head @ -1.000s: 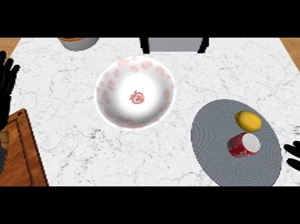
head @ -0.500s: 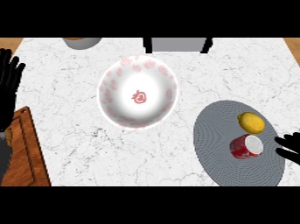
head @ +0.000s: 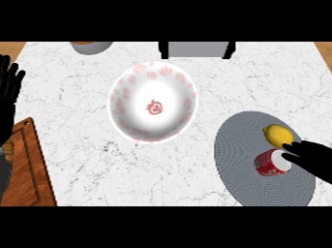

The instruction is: Pick the can from the placemat and place it in the bowl

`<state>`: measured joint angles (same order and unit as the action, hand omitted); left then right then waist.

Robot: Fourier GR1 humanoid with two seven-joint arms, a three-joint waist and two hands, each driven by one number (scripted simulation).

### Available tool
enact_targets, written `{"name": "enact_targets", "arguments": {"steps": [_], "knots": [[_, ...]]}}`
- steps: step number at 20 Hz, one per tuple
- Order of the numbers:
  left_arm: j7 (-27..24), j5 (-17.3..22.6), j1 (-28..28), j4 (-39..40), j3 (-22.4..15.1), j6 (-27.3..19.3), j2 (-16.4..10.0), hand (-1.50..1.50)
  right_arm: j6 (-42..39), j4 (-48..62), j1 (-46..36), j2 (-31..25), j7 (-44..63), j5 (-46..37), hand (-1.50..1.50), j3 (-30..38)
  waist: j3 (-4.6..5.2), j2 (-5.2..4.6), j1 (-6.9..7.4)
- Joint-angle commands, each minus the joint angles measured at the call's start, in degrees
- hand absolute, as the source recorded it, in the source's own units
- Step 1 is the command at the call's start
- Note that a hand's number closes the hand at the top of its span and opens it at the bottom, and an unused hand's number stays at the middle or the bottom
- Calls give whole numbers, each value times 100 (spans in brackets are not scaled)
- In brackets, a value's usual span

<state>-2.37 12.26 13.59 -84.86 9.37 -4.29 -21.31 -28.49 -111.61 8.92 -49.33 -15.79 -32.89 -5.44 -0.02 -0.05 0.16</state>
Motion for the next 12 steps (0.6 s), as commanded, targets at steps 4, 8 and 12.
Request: {"name": "enact_targets", "arguments": {"steps": [4, 8, 12], "knots": [[-153, -76, 81, 329, 199, 236, 26, 0, 19, 732, -371, 652, -402, -728, -150, -86, 2, 4, -31], [436, -77, -217, -587, 67, 63, 176, 0, 141, 1399, -643, 702, -1069, -842, -150, 81, 0, 9, -4], [-22, -190, -243, -124, 127, 280, 180, 0, 546, 1378, -408, 1251, -1060, -1449, -150, -534, 1, 2, -12]]}}
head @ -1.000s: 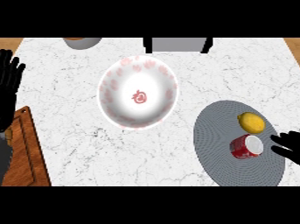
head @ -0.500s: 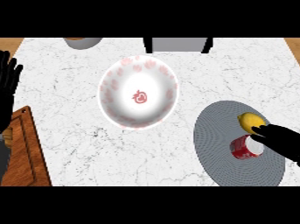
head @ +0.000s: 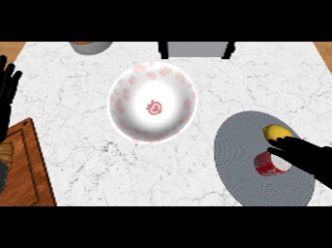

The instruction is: Pick the can from the placemat and place it in the bowl

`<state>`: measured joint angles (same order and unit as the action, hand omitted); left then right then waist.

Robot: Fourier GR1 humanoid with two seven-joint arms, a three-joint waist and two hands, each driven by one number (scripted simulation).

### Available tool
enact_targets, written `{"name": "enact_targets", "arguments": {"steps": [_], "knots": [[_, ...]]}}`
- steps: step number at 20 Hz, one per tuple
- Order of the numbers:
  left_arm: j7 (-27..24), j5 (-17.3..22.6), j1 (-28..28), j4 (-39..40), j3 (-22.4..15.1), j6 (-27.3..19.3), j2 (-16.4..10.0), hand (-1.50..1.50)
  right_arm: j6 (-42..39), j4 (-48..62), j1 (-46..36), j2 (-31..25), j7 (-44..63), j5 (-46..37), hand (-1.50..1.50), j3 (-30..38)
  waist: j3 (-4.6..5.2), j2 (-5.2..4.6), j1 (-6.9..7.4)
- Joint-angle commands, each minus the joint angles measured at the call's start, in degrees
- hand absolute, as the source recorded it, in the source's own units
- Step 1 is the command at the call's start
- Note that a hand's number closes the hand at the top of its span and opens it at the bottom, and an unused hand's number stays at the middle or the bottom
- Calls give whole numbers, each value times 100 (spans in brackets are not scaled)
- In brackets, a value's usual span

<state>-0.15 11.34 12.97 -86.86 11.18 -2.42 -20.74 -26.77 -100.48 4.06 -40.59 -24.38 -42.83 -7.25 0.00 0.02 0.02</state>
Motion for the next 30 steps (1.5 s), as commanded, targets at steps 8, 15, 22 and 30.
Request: {"name": "enact_targets", "arguments": {"steps": [8, 15, 22, 30], "knots": [[-118, -232, 6, 40, 46, 21, 262, 0, -157, 359, -286, 738, 20, -922, -150, -142, 0, 1, -5], [82, -179, 282, 276, 215, 123, 208, 0, 121, 1203, -700, 1109, -352, -1381, -150, -145, 0, -2, -4], [-198, -278, -132, 7, 185, 264, 338, 0, 295, 1556, -555, 1224, -317, -1765, -150, -14, 0, 0, -3], [134, -402, 431, 114, 245, 79, 230, 0, 897, 2212, -1036, 1532, -811, -1932, 150, -6, -2, -4, -5]]}}
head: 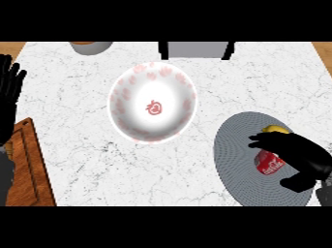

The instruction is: Pick the can from the placemat and place it in the bowl

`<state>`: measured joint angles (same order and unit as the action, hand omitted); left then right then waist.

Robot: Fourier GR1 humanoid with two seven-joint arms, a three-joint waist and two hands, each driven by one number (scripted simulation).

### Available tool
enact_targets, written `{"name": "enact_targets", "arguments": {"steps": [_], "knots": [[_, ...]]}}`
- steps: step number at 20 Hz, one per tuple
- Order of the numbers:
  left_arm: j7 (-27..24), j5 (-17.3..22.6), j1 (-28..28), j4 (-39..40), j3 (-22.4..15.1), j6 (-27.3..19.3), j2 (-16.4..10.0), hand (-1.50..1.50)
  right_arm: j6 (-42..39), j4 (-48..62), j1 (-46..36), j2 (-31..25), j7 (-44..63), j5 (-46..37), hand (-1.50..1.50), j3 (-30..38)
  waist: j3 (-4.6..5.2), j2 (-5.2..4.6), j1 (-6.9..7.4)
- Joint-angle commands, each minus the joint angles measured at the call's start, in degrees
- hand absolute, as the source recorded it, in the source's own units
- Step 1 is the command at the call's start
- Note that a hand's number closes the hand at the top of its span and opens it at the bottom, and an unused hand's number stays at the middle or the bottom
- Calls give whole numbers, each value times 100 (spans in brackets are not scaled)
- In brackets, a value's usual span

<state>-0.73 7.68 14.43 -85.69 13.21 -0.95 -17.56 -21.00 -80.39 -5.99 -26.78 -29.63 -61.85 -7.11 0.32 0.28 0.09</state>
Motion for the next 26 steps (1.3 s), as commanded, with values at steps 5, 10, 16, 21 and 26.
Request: {"name": "enact_targets", "arguments": {"steps": [5, 10, 16, 21, 26], "knots": [[-178, -116, 109, 316, -7, -29, 106, 0, 1136, 1004, -177, 244, -803, -169, 150, 171, -34, -36, 2], [85, -55, 158, 57, 79, 46, -9, 0, 1072, 530, -73, 434, -688, -279, 150, 155, -32, -26, -18], [-48, -83, 242, -19, -236, 112, 225, 0, 489, 3206, -2390, -811, -182, -298, 150, 1452, -59, -215, 472], [43, -40, 293, -1, -220, 113, 230, 0, 1193, 4646, -3290, -1054, -594, -419, 150, 1654, -65, -202, 502], [-80, -47, 251, 142, -74, 130, 126, 0, 1711, 5264, -4093, -1232, -701, -370, 150, 1946, -48, -139, 311]]}}
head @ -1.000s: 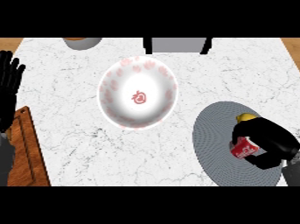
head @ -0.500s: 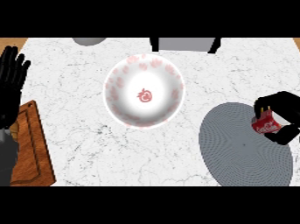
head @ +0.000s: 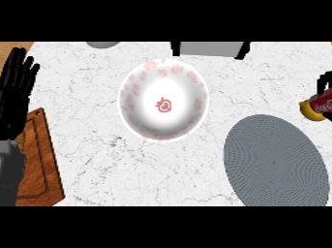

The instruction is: Pick the can from the placemat and place it in the bowl

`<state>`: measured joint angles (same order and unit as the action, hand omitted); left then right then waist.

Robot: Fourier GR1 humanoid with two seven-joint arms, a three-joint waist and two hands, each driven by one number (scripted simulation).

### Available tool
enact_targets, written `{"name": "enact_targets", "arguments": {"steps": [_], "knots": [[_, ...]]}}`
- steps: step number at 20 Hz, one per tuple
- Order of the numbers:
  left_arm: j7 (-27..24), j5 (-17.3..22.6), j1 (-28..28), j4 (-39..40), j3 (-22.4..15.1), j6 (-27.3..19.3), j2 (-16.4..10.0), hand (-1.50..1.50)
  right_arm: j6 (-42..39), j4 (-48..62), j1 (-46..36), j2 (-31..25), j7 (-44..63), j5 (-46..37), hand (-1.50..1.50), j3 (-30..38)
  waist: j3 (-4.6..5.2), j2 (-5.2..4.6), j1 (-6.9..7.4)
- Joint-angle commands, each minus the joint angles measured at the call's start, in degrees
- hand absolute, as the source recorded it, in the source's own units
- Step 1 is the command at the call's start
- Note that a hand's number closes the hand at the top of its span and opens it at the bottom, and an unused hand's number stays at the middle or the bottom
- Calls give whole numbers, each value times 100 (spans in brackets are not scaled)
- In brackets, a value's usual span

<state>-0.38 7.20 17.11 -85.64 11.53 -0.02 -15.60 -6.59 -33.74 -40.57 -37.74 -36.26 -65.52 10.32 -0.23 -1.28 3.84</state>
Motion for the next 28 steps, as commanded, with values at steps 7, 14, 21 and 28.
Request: {"name": "enact_targets", "arguments": {"steps": [7, 14, 21, 28], "knots": [[-153, 84, -244, 109, 257, 136, -191, 0, -342, 828, -1252, -545, -1522, 777, 150, 730, 16, 78, -201], [116, 122, -361, -101, 219, 108, -139, 0, -1558, 626, -2005, -281, -1480, 1346, 150, 890, 24, 140, -278], [143, -1, -138, -30, 219, -95, -104, 0, -2583, 176, -2756, 599, -391, 1816, 150, 693, 32, 179, -381], [4, -92, -417, -109, 180, -46, -91, 0, -3022, -583, -3164, 1535, 1094, 2242, 150, 538, 29, 189, -402]]}}
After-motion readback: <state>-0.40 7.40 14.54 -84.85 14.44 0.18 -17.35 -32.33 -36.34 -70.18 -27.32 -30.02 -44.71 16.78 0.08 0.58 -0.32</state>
